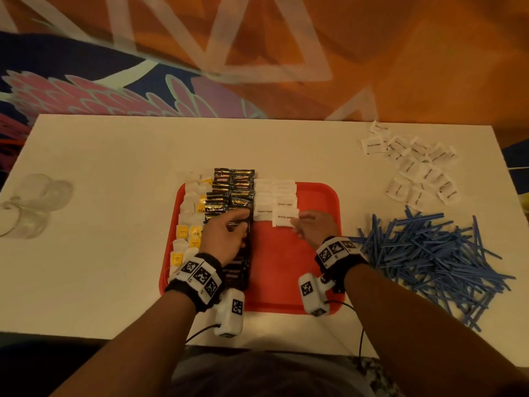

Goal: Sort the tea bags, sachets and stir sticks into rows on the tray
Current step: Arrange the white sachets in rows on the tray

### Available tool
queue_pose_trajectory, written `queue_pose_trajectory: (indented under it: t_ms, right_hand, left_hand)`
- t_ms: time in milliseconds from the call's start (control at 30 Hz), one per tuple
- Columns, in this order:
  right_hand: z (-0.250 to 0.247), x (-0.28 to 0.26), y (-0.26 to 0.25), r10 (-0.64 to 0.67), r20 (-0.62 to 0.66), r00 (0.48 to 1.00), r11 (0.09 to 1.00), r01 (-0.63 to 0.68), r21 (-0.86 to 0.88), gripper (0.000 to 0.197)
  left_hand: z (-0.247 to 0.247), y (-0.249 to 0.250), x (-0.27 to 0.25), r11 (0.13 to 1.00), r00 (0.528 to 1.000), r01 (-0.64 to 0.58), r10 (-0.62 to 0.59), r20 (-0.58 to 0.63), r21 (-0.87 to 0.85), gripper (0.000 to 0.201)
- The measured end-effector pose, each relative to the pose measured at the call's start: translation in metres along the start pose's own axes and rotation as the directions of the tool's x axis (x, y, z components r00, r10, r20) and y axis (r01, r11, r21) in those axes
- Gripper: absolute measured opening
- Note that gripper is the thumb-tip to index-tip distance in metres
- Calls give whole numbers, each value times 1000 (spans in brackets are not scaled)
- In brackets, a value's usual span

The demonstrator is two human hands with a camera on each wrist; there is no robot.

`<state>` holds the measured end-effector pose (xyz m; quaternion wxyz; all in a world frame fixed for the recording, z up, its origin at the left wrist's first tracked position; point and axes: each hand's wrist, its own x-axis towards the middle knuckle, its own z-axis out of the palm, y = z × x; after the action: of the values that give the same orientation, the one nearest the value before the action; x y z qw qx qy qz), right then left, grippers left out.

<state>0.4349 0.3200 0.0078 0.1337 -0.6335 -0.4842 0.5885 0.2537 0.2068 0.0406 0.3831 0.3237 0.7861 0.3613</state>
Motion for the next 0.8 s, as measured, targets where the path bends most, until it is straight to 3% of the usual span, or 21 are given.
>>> queue_pose_trajectory:
  t_ms: [167, 367, 500, 600, 667, 733, 800]
  right_hand:
    - [9, 29, -3, 17, -28, 999, 996, -19, -93, 21]
    - [23, 45, 0, -34, -117, 993, 893, -22, -449, 17]
    - [23, 42, 0, -102, -152, 983, 891, 23, -453, 23]
    - [26, 39, 0, -296, -83, 952, 813, 205, -545, 19]
    - [31, 38, -3, -394, 47, 918, 712, 337, -617, 12]
    - [36, 39, -3, -395, 156, 905, 648, 395, -651, 16]
    - [39, 41, -3, -366, 186, 912, 635, 391, -667, 24]
  left_hand:
    - [-18, -21, -1, 1000, 998, 24, -24, -61, 1, 30]
    - [-31, -27, 2, 996, 992, 73, -78, -95, -49, 31]
    - [-32, -24, 7, 996, 993, 51, -59, -102, -74, 32]
    - [-32, -24, 10, 997, 993, 46, -53, -106, -69, 33]
    - [-32, -24, 10, 998, 993, 40, -45, -106, -56, 33]
    - [-33, -24, 10, 998, 994, 31, -36, -102, -49, 33]
    - [-34, -25, 9, 998, 994, 35, -40, -100, -54, 34]
